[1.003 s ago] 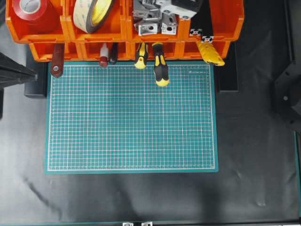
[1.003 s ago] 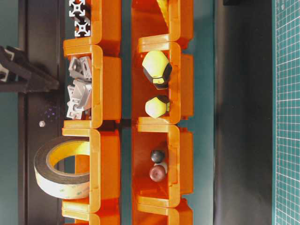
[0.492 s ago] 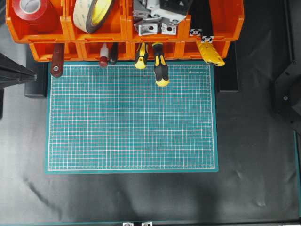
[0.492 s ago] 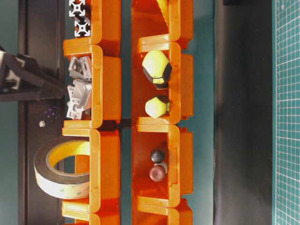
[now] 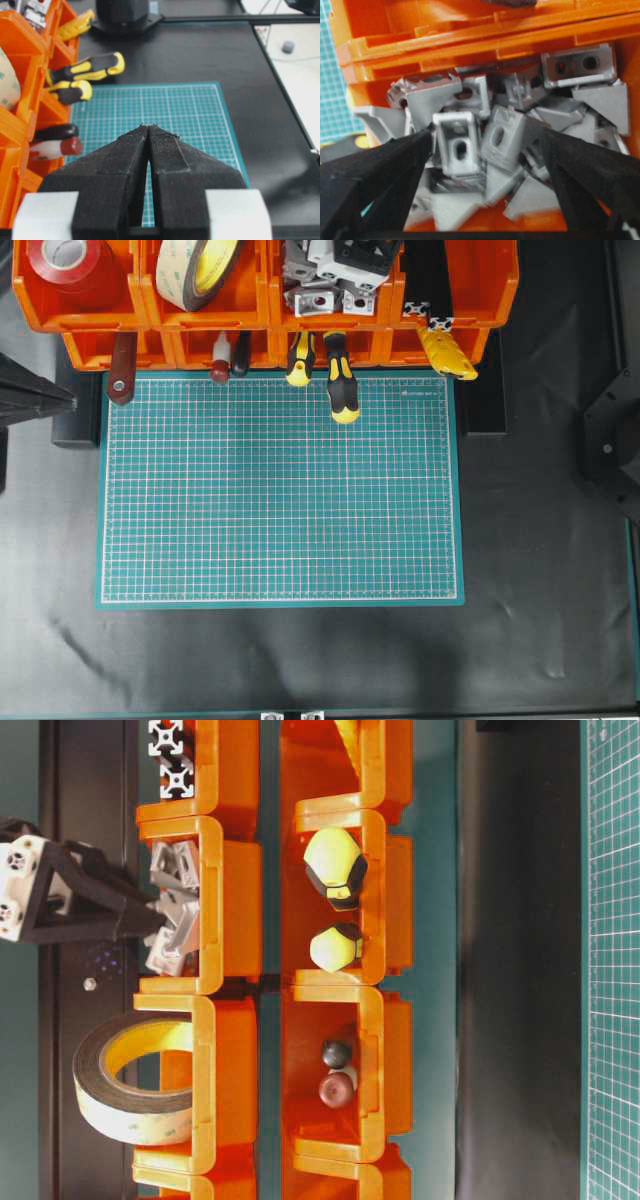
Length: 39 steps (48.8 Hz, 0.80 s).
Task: Pick corner brachets from container rack with right arm.
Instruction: 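Close the right gripper on silver corner brackets inside the bin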
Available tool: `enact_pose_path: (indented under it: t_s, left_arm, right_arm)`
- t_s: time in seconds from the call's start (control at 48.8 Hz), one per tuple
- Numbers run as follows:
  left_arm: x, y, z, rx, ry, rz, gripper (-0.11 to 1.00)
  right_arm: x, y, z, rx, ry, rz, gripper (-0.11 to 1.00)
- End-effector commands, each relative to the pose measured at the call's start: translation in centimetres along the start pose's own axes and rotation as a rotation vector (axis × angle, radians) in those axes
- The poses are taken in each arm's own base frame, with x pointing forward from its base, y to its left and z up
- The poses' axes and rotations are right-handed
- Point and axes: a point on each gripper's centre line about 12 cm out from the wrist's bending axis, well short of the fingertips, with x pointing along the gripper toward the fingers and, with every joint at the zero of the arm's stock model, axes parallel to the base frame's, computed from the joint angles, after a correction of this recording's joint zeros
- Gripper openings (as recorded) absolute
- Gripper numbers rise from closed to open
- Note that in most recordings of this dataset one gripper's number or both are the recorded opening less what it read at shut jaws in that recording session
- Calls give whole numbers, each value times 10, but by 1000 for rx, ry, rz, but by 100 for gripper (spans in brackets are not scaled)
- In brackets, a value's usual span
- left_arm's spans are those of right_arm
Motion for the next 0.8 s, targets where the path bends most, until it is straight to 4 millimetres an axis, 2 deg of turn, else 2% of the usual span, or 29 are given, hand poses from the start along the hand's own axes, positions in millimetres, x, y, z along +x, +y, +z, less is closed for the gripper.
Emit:
enact_pose_path:
  t_s: [0.0, 0.143, 0.328, 0.594, 0.655, 0.778]
  left_arm:
    - [-1, 0, 9, 5, -25, -1, 0]
    - [-1, 0, 9, 3, -25, -1, 0]
    - [-2, 0, 9, 3, -26, -1, 0]
    - [-4, 0, 11, 1, -35, -1, 0]
    - [-4, 0, 10, 1, -34, -1, 0]
    - [-4, 0, 10, 1, -34, 0, 0]
  right_arm:
    - [2, -3, 4, 6, -35, -13, 85]
    - [2, -5, 7, 4, -53, -25, 85]
    - [-1, -4, 0, 14, -2, -17, 83]
    - [-20, -3, -8, 32, 29, -14, 77]
    - [-23, -1, -9, 29, 37, -12, 73]
    - [-26, 1, -9, 27, 37, -9, 52]
